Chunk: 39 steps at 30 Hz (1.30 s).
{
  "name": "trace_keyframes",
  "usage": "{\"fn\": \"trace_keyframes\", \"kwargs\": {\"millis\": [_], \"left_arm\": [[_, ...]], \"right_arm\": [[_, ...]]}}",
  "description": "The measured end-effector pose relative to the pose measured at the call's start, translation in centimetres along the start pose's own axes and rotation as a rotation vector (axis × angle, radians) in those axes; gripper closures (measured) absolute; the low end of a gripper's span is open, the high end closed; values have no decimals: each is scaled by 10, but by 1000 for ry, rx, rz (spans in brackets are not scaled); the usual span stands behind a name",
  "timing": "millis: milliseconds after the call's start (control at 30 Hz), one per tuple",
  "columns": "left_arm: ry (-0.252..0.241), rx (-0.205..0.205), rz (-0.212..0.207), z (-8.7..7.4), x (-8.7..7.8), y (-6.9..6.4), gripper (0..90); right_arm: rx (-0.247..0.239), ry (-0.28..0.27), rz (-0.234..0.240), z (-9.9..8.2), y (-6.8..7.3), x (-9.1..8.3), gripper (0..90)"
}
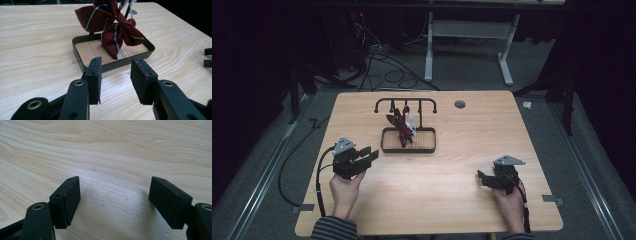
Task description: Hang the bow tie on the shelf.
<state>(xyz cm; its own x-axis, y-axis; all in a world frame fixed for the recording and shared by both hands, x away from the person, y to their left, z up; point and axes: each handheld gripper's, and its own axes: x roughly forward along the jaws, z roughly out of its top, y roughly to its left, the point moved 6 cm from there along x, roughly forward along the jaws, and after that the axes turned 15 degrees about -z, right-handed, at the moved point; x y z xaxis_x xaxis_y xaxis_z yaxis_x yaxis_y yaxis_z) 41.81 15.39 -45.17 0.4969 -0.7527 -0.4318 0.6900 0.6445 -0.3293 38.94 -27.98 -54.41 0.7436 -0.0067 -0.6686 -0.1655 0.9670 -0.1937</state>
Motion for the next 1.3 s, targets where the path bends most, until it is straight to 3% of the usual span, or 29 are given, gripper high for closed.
{"fn": "trace_keyframes", "kwargs": {"millis": [367,567,1300], "left_arm": [[9,-26,0,-11,1,4,611],[23,-13,7,-13,3,3,606],[72,-60,6,-37,11,10,599]], "right_arm": [[0,0,0,0,0,0,265],[0,0,0,0,0,0,265],[1,0,-1,0,0,0,266]]}}
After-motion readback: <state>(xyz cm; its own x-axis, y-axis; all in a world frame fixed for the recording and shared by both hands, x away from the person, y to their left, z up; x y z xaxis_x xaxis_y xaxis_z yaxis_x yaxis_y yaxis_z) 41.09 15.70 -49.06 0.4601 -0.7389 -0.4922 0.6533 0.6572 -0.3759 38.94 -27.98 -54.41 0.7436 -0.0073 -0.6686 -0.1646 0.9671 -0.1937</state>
